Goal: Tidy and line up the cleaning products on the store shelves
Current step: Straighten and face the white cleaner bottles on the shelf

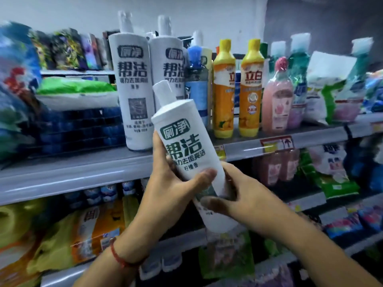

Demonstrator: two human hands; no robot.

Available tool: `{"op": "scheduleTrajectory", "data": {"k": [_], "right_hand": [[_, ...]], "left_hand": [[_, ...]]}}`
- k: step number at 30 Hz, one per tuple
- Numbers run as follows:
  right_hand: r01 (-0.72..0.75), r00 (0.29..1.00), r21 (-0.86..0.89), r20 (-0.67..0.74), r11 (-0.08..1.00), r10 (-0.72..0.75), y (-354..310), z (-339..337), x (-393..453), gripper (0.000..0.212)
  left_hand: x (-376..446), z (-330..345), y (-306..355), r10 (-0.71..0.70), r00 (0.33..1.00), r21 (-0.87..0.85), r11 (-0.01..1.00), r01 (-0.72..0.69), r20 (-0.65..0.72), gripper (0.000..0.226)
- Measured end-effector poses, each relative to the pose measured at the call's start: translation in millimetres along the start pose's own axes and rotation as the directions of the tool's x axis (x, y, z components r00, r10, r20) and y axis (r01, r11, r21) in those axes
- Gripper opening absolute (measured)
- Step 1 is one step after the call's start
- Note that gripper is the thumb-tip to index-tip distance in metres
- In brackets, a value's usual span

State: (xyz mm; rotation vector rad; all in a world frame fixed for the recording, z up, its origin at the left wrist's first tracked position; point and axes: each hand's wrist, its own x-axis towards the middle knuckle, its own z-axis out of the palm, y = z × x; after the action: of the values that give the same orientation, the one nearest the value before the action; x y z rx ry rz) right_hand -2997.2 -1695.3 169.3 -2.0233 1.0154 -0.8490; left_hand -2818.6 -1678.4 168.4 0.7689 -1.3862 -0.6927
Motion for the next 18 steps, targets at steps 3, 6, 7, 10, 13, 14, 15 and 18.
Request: {"op": "scheduleTrajectory", "data": {"k": [3, 6, 7, 10, 13, 14, 15, 18], "right_hand": [[0.083, 0.991, -0.114, -0.100, 0.990, -0.095, -25.8, -38.8, 33.7, 0.059], [0.203, 0.917, -0.164, -0.315, 0.965, -0.246, -60.7, -66.4, 75.4, 0.057], [0.238, 0.891, -0.247, -0.330, 0.939, -0.312, -71.3, -72.0, 90.8, 0.056], [0.278, 0.797, -0.639, -0.264, 0.717, -0.544, -100.0, -85.1, 143.9, 0.074], [0.224, 0.798, -0.840, -0.132, 0.494, -0.588, -117.6, -92.3, 190.8, 0.091], [0.190, 0.831, -0.869, -0.105, 0.456, -0.546, -120.4, -94.0, 202.6, 0.094], [0.159, 0.860, -0.891, -0.086, 0.425, -0.502, -122.1, -94.9, 211.3, 0.094], [0.143, 0.872, -0.923, -0.054, 0.357, -0.487, -118.7, -93.8, 220.9, 0.084]], "left_hand": [[23.3, -8.9, 10.7, 0.059, 0.998, 0.012, 0.998, -0.059, -0.034, 0.099], [43.4, -15.1, 24.4, 0.118, 0.990, 0.017, 0.993, -0.118, -0.071, 0.101], [48.7, -16.9, 29.2, 0.145, 0.986, 0.025, 0.989, -0.143, -0.079, 0.100], [59.2, -21.0, 44.0, 0.204, 0.973, 0.070, 0.978, -0.197, -0.110, 0.096], [63.6, -23.4, 53.4, 0.239, 0.958, 0.104, 0.969, -0.225, -0.159, 0.092], [64.4, -24.2, 55.9, 0.250, 0.953, 0.130, 0.965, -0.230, -0.172, 0.093], [65.3, -24.4, 57.9, 0.259, 0.948, 0.161, 0.959, -0.231, -0.183, 0.093], [65.9, -24.1, 62.7, 0.273, 0.937, 0.236, 0.946, -0.220, -0.219, 0.097]]}}
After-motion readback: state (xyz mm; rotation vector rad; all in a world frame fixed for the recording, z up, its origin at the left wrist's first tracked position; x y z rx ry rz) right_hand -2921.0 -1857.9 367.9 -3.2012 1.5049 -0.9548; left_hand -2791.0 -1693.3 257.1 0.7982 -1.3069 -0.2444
